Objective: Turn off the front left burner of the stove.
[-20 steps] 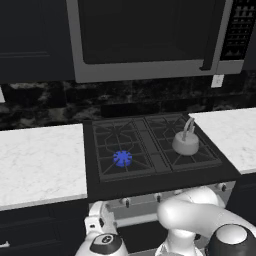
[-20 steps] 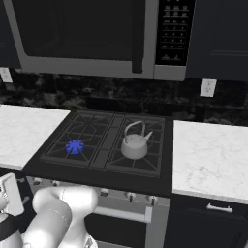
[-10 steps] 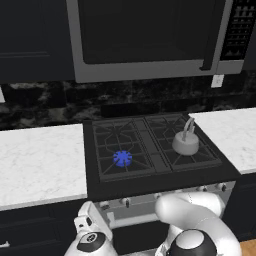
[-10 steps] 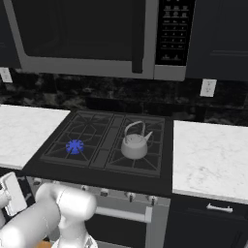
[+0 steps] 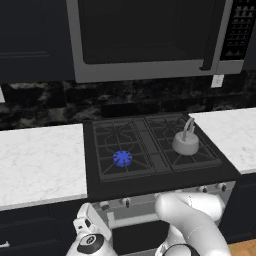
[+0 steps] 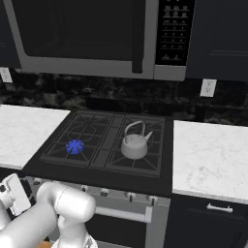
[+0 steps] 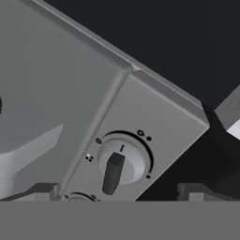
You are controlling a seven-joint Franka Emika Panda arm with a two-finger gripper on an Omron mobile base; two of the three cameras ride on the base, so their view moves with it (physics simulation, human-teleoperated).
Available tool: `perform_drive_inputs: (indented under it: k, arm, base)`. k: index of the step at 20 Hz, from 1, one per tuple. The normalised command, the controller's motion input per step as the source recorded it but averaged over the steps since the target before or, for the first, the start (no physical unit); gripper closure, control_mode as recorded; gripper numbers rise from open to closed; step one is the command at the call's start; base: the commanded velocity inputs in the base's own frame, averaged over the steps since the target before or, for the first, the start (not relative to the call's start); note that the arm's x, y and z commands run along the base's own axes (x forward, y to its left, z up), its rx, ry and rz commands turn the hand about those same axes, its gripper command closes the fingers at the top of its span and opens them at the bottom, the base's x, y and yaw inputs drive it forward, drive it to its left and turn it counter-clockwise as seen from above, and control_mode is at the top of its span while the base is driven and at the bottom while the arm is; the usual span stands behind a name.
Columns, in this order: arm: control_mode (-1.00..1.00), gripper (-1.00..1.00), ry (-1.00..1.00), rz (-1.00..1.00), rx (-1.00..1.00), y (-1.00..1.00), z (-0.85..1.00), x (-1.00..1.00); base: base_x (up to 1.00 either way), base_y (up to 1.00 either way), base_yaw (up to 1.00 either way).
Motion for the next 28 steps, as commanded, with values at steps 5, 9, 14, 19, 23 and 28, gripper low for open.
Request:
perform_drive_inputs:
  k: [5, 9, 14, 19, 23, 28]
  arm:
    - [-1.00, -1.00, -0.01, 0.08, 0.00, -0.30, -0.03, 0.24]
    - [-1.00, -1.00, 0.00, 0.09, 0.00, -0.27, -0.06, 0.15]
    - [-1.00, -1.00, -0.01, 0.10, 0.10, -0.35, -0.02, 0.09]
    - [-1.00, -1.00, -0.08, 0.10, 0.15, -0.44, -0.03, 0.01]
    - [-1.00, -1.00, 0.00, 0.02, 0.00, -0.04, 0.00, 0.18]
    - [-1.00, -1.00, 0.00, 0.04, 0.00, 0.12, -0.01, 0.06]
  base:
    - [0.00, 0.00, 0.00]
    - [0.00, 0.00, 0.00]
    - [0.00, 0.00, 0.00]
    - [0.00, 0.00, 0.00]
    - [0.00, 0.00, 0.00]
    - [0.00, 0.00, 0.00]
